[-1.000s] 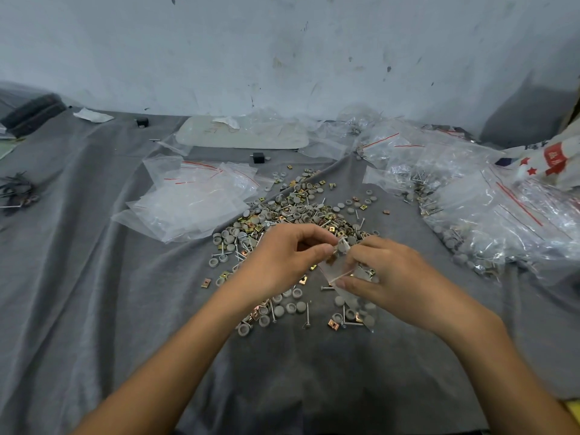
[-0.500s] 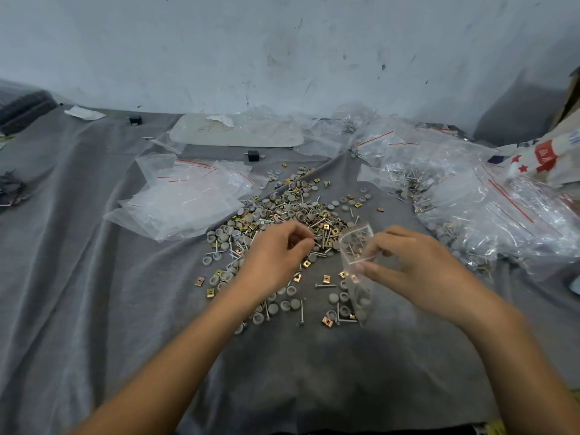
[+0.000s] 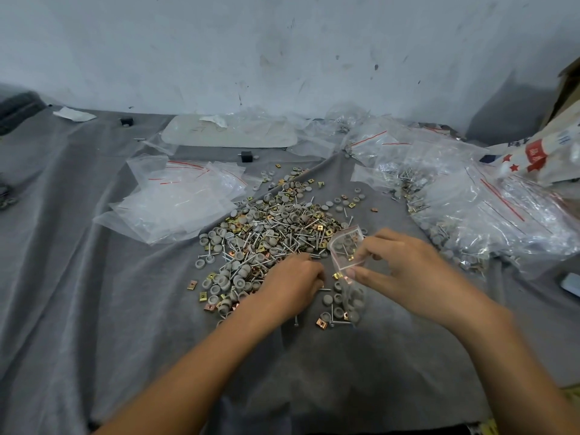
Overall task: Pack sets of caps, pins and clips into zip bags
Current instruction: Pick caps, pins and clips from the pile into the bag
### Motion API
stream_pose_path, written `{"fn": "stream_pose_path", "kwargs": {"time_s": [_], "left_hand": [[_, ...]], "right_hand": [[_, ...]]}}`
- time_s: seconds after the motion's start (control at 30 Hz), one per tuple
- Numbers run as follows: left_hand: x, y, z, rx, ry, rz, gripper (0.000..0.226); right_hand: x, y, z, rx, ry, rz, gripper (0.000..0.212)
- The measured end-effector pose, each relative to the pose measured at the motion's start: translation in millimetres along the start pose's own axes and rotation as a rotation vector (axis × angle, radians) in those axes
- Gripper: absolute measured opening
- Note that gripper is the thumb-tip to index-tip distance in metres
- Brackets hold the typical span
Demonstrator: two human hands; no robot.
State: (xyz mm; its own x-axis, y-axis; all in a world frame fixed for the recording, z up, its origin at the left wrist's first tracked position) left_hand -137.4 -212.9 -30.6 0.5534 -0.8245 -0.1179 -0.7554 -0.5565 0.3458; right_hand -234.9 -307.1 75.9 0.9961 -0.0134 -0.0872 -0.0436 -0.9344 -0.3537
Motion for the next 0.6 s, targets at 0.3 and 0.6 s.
{"fn": "stream_pose_path", "kwargs": {"time_s": [0.3, 0.6], "left_hand": [[-22.2, -34.3, -30.1, -0.367, 0.091, -0.101, 0.006], [-43.3, -38.2, -85.3, -0.791, 0.243, 0.003, 0.009]], "right_hand": [[2.0, -6.3, 0.7, -0.006, -0.014, -0.013, 0.022], [7.6, -14.2, 5.7, 0.007, -0.023, -0.037, 0.021]]}}
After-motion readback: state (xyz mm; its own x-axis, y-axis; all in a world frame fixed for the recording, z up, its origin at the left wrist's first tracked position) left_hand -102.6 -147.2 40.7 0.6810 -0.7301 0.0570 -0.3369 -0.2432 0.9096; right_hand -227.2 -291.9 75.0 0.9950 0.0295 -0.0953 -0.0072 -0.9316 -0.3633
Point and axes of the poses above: each hand's wrist, its own x-axis towards the middle knuckle, its own z-axis out of the palm, y = z × x, the point moved 9 cm from there along x, towards the middle knuckle, and after that the axes turned 11 degrees about -y, right-handed, at the moved point
